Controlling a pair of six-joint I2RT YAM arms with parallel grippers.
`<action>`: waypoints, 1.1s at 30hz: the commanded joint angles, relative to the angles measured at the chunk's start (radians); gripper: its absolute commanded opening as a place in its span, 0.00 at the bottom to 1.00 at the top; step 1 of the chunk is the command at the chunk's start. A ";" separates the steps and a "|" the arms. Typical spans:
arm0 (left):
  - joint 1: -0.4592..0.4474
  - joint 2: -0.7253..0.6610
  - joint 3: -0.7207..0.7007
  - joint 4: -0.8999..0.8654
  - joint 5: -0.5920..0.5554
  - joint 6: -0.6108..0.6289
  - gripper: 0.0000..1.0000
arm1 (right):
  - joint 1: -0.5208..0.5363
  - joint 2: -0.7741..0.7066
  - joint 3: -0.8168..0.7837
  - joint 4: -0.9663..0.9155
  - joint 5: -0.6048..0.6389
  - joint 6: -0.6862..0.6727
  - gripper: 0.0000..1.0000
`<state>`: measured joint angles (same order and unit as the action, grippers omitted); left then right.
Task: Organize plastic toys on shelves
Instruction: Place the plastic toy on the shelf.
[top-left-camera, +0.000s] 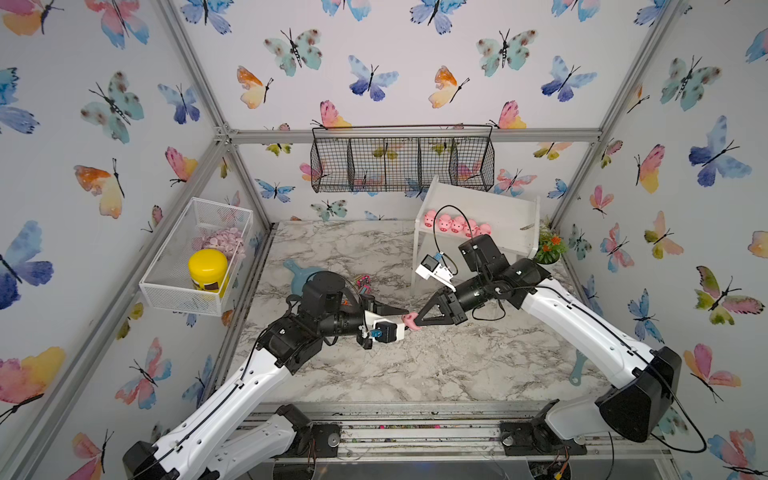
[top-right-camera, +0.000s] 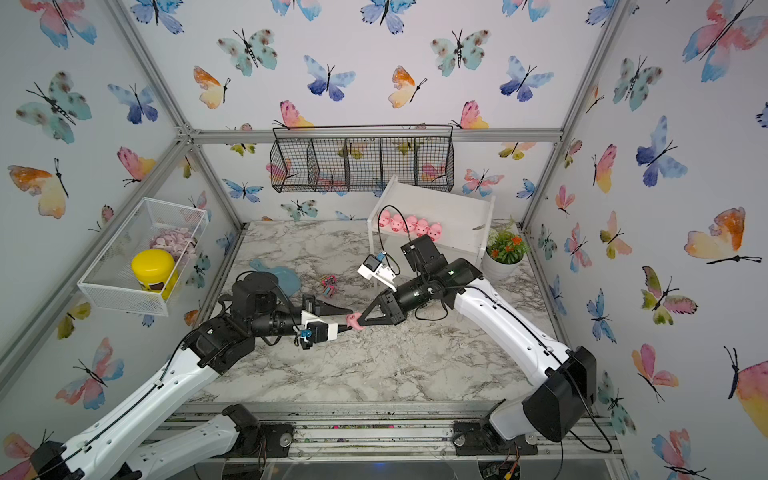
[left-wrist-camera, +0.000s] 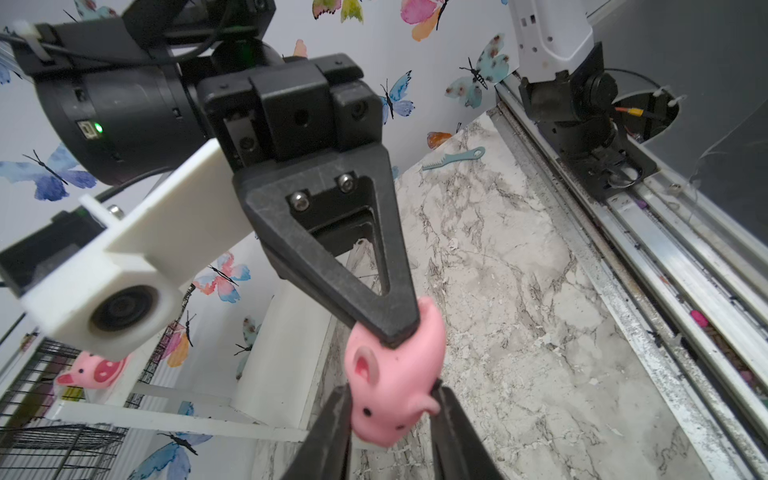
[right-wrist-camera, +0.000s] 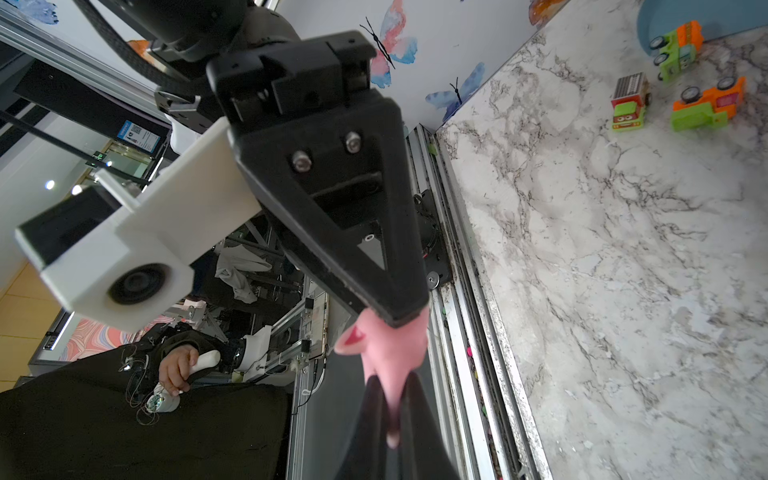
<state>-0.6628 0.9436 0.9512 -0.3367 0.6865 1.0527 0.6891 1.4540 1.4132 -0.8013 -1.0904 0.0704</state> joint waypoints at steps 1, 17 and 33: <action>-0.004 -0.005 0.003 0.010 0.021 -0.007 0.25 | 0.010 0.012 0.021 -0.019 -0.017 -0.003 0.08; -0.004 -0.032 0.008 -0.016 0.012 -0.135 0.00 | 0.007 -0.050 0.112 0.042 0.078 0.039 0.39; -0.057 0.057 0.040 0.454 -0.186 -1.095 0.00 | -0.040 -0.529 -0.110 0.569 1.294 0.403 0.59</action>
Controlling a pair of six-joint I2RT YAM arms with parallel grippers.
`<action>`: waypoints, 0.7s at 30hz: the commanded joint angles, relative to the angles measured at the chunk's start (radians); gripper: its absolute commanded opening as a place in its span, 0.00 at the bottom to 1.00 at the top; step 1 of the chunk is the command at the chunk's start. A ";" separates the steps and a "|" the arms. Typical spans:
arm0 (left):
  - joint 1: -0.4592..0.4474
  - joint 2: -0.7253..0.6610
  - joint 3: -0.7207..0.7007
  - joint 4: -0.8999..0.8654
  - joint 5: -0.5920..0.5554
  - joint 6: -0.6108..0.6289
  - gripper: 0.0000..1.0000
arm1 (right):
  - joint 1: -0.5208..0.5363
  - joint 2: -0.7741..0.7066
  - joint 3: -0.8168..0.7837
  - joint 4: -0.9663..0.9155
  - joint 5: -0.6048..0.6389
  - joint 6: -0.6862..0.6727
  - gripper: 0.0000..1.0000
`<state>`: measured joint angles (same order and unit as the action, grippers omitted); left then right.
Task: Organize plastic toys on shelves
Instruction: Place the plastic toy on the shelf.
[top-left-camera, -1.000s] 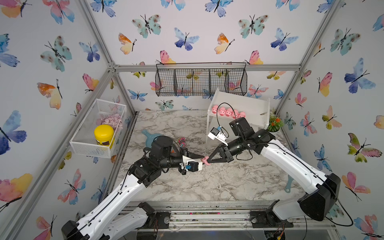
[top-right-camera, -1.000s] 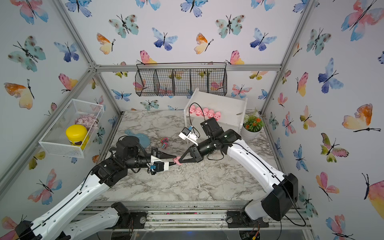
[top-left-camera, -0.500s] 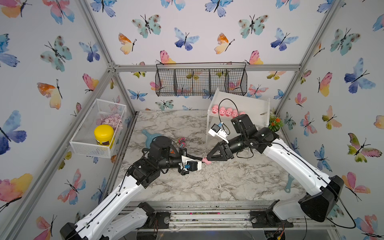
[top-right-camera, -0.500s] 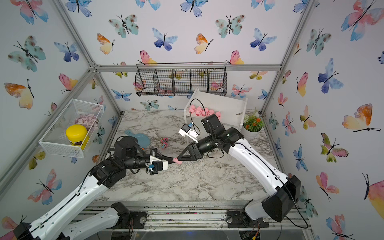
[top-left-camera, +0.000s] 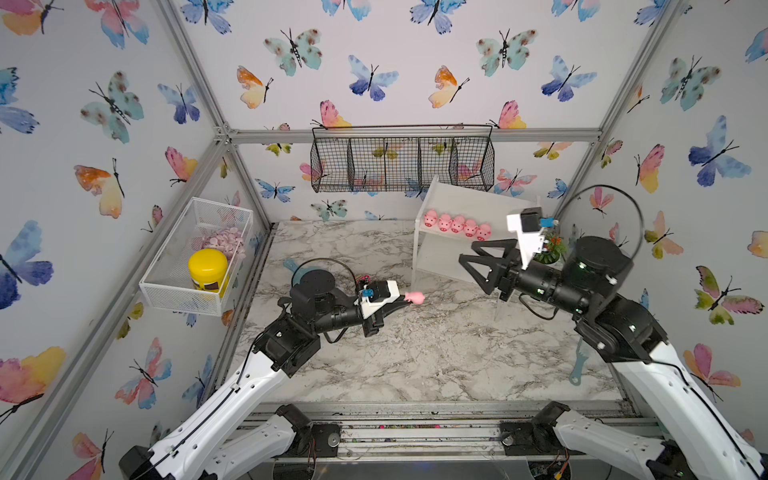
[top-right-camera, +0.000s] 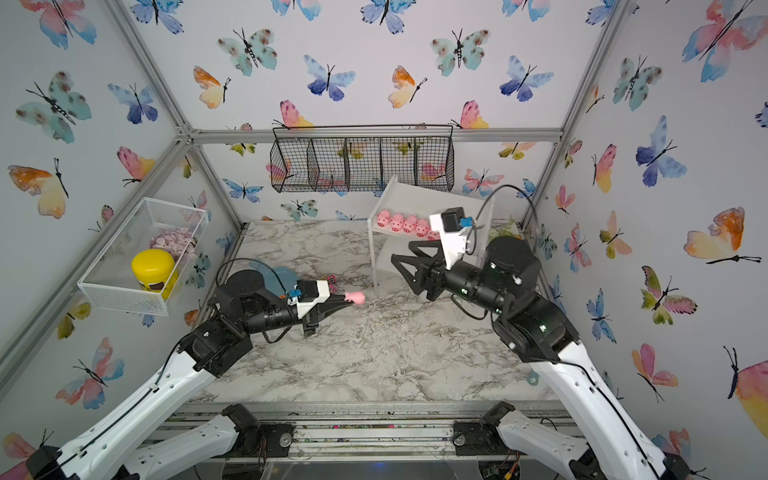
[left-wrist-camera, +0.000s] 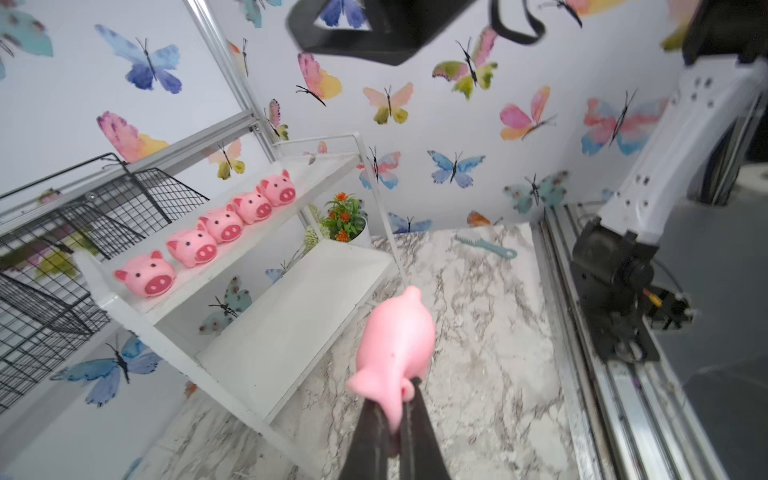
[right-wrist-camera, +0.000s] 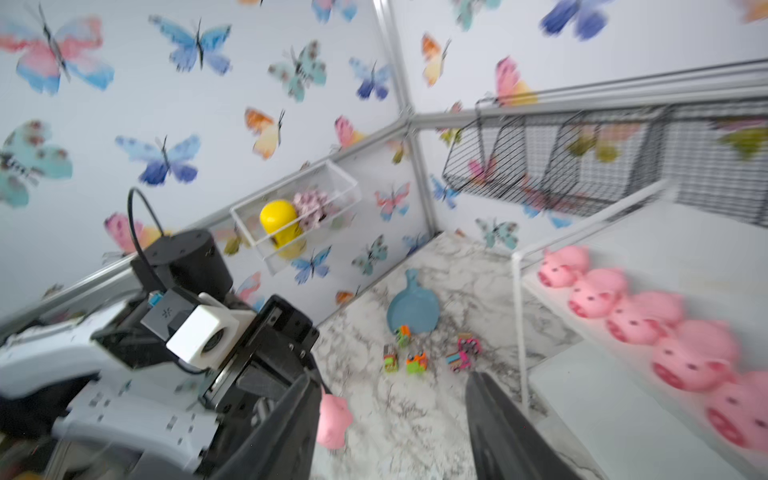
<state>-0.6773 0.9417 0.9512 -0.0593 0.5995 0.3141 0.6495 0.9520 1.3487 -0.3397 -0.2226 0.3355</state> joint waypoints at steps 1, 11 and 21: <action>-0.068 0.087 0.069 0.177 -0.159 -0.416 0.00 | -0.001 -0.041 -0.046 0.081 0.513 0.149 0.58; -0.337 0.483 0.470 0.167 -0.590 -0.612 0.00 | 0.000 -0.112 0.008 -0.129 1.027 0.262 0.56; -0.415 0.841 0.879 -0.025 -0.904 -0.643 0.00 | 0.000 -0.173 -0.002 -0.126 1.039 0.236 0.55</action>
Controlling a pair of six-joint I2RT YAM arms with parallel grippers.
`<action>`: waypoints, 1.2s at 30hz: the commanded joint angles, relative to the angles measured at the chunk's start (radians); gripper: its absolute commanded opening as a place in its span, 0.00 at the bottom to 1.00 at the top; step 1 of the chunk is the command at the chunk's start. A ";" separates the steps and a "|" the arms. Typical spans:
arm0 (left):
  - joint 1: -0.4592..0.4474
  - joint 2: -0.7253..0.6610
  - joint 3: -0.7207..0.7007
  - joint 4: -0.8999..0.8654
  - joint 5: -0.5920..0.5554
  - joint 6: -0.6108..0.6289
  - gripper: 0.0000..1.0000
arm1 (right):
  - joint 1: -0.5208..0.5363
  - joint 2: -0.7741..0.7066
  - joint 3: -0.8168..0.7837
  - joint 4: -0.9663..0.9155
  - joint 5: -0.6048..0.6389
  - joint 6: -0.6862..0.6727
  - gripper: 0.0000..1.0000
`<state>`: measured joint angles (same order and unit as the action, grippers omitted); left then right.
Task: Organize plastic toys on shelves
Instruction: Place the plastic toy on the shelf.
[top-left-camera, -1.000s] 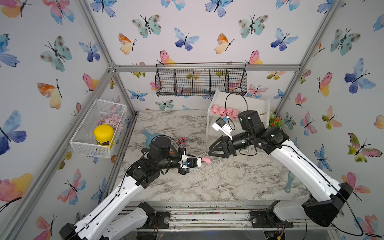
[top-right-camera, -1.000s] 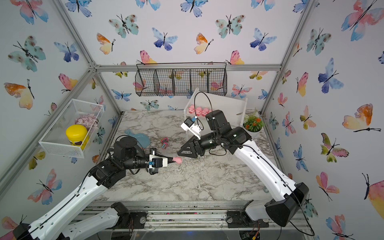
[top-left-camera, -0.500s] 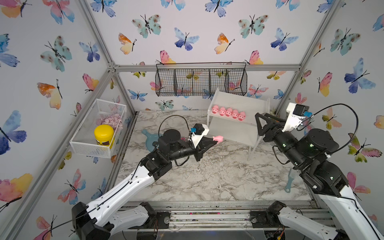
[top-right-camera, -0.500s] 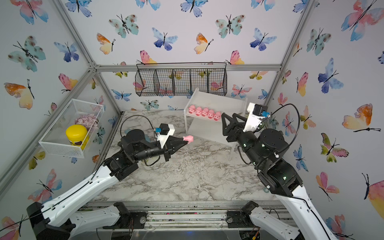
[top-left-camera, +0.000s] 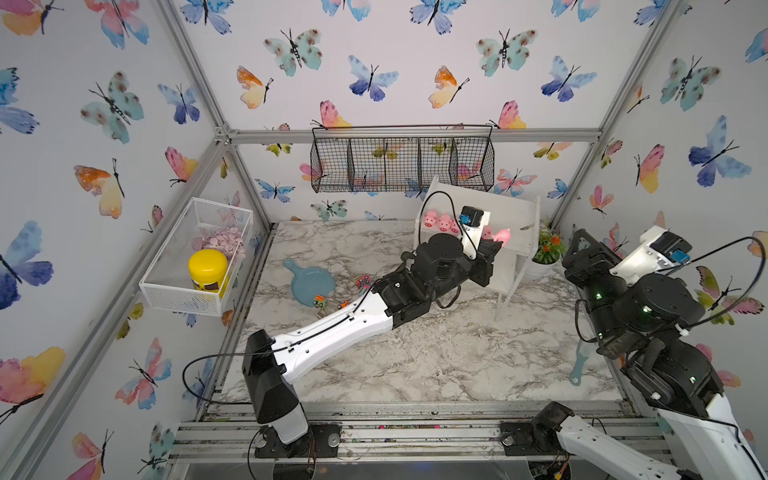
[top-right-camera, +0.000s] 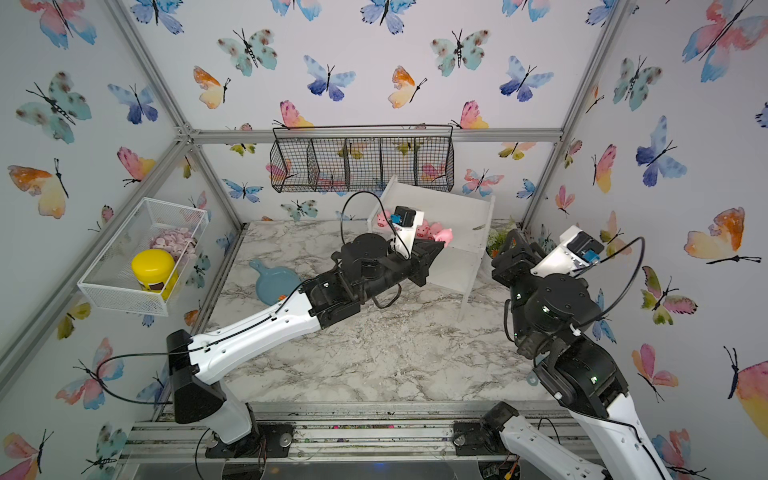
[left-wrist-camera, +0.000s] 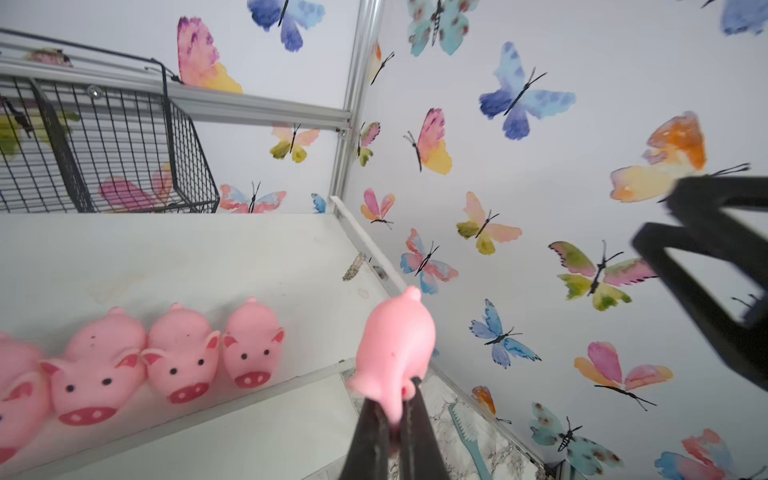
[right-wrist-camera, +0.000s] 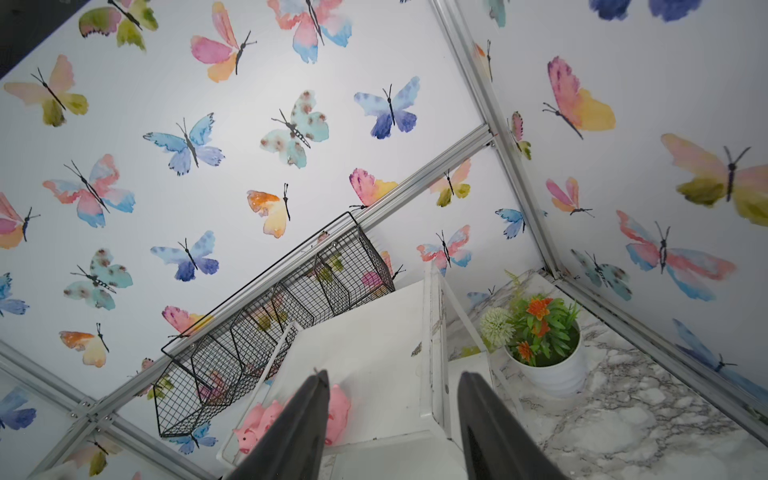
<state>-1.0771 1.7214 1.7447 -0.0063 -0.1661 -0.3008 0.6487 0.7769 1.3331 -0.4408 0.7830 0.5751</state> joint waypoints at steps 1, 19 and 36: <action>-0.019 0.091 0.121 -0.087 -0.164 -0.031 0.01 | 0.002 0.004 0.015 -0.024 0.031 -0.009 0.55; -0.041 0.321 0.334 -0.110 -0.296 -0.037 0.11 | 0.002 -0.012 -0.003 -0.020 -0.035 -0.026 0.55; -0.050 0.349 0.354 -0.133 -0.305 -0.024 0.33 | 0.001 -0.047 -0.025 -0.032 -0.064 0.002 0.55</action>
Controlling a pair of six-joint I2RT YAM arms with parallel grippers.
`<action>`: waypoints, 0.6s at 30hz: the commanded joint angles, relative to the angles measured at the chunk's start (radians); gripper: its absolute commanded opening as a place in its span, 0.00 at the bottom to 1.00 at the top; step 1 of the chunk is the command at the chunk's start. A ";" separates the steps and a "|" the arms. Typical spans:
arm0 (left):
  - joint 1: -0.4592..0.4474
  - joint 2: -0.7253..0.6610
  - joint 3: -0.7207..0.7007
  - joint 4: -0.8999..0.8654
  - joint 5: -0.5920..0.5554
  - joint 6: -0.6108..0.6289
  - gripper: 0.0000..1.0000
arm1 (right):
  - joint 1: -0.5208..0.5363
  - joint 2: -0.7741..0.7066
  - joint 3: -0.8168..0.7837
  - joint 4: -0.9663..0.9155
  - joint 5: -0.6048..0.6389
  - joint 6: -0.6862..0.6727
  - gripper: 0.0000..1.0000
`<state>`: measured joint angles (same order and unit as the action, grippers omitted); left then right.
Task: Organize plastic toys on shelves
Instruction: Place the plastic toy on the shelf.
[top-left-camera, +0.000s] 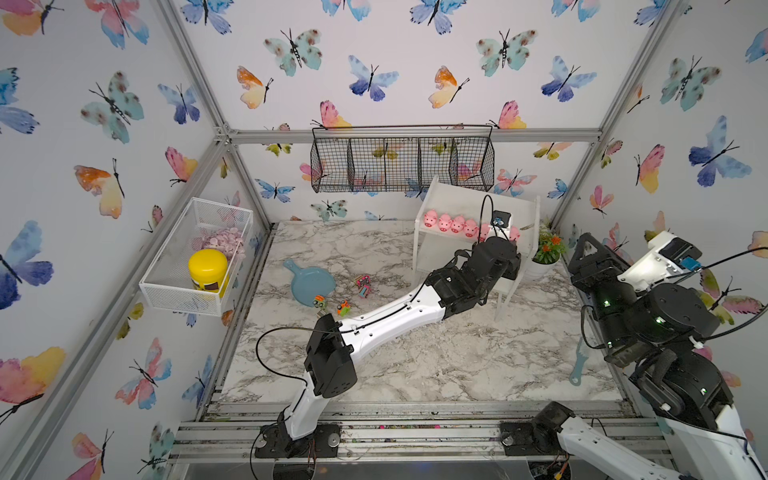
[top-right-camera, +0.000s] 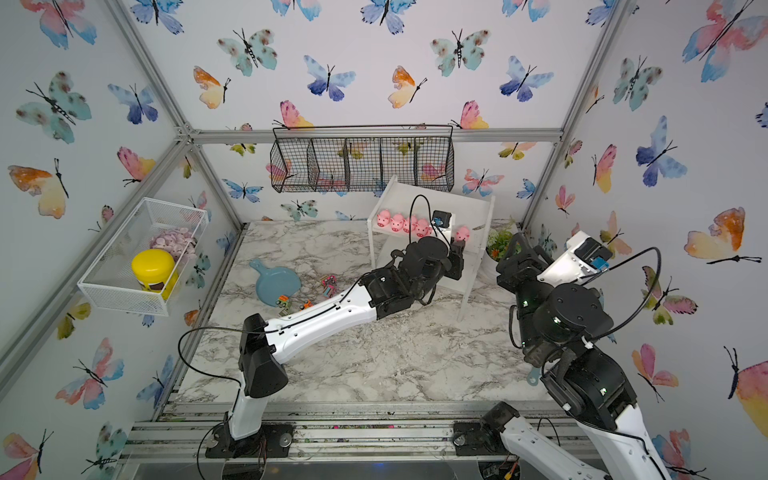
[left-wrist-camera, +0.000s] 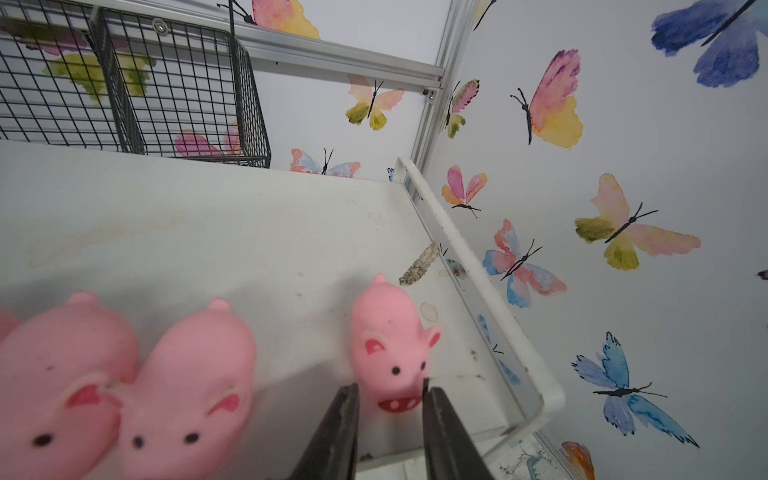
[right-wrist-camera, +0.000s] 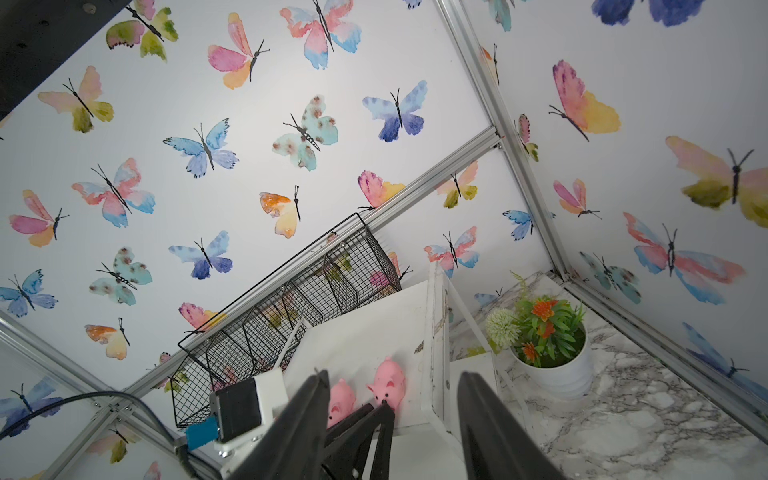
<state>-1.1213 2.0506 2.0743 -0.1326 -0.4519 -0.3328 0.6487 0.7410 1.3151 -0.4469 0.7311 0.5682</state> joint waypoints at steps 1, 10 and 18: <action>-0.005 0.019 0.024 -0.006 -0.014 0.008 0.34 | 0.002 -0.010 -0.007 -0.028 -0.014 0.009 0.55; -0.009 -0.133 -0.074 0.002 0.122 0.021 0.49 | 0.001 0.020 0.035 -0.064 -0.111 -0.071 0.57; 0.003 -0.579 -0.579 0.233 0.231 0.103 0.70 | 0.001 0.241 0.289 -0.247 -0.310 -0.159 0.56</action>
<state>-1.1259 1.6348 1.6123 -0.0402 -0.2787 -0.2787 0.6487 0.9169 1.5387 -0.6014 0.5270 0.4618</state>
